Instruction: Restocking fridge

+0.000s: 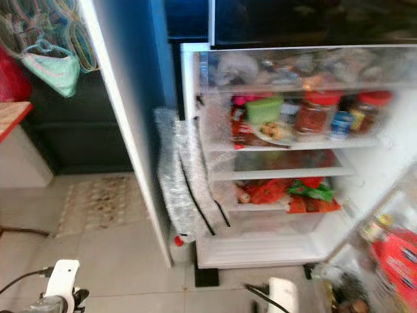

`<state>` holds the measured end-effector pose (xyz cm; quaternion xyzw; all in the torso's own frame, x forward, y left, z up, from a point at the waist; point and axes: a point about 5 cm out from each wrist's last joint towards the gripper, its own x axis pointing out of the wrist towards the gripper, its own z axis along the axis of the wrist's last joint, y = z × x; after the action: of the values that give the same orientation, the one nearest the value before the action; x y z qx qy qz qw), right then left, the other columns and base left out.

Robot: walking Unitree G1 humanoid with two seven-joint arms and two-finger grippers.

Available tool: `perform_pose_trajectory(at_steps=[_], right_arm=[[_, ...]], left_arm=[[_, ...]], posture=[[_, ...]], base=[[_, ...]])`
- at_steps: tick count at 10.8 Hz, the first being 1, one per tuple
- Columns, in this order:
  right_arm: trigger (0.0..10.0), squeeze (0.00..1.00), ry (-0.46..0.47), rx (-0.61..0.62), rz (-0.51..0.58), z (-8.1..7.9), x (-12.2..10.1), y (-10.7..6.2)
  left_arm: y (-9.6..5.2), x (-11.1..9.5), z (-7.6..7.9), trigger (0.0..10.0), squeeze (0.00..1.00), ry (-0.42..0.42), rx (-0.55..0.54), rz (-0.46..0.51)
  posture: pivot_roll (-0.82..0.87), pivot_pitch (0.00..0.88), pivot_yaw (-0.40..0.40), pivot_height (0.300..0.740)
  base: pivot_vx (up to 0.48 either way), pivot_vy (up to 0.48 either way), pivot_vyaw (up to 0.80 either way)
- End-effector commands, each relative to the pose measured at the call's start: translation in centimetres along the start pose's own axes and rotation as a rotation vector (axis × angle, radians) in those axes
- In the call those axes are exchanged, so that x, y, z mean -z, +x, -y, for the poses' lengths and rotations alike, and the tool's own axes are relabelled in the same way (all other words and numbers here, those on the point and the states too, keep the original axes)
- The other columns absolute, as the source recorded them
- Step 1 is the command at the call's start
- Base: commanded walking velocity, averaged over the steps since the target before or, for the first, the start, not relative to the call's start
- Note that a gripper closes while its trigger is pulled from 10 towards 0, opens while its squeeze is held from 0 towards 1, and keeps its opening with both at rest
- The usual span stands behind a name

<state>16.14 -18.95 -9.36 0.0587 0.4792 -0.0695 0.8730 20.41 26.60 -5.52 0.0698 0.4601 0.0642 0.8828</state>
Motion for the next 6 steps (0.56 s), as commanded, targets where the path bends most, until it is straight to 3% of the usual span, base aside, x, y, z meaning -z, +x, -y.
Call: perform_pose_trajectory(at_steps=[1, 6], right_arm=[[10.0, 0.00, 0.001, 0.023, -0.012, 0.73, 0.35, -0.11], [10.0, 0.00, -0.020, 0.017, -0.012, 0.67, 0.31, -0.11]], left_arm=[[-0.01, -0.10, -0.18, 10.0, 0.00, 0.022, -0.004, -0.004], [-0.02, -0.11, -0.25, 10.0, 0.00, 0.026, -0.004, -0.004]], posture=[[0.00, 0.000, 0.030, 0.740], [0.00, 0.000, 0.032, 0.740]], base=[[0.000, -0.270, 0.00], [0.000, -0.271, 0.00]])
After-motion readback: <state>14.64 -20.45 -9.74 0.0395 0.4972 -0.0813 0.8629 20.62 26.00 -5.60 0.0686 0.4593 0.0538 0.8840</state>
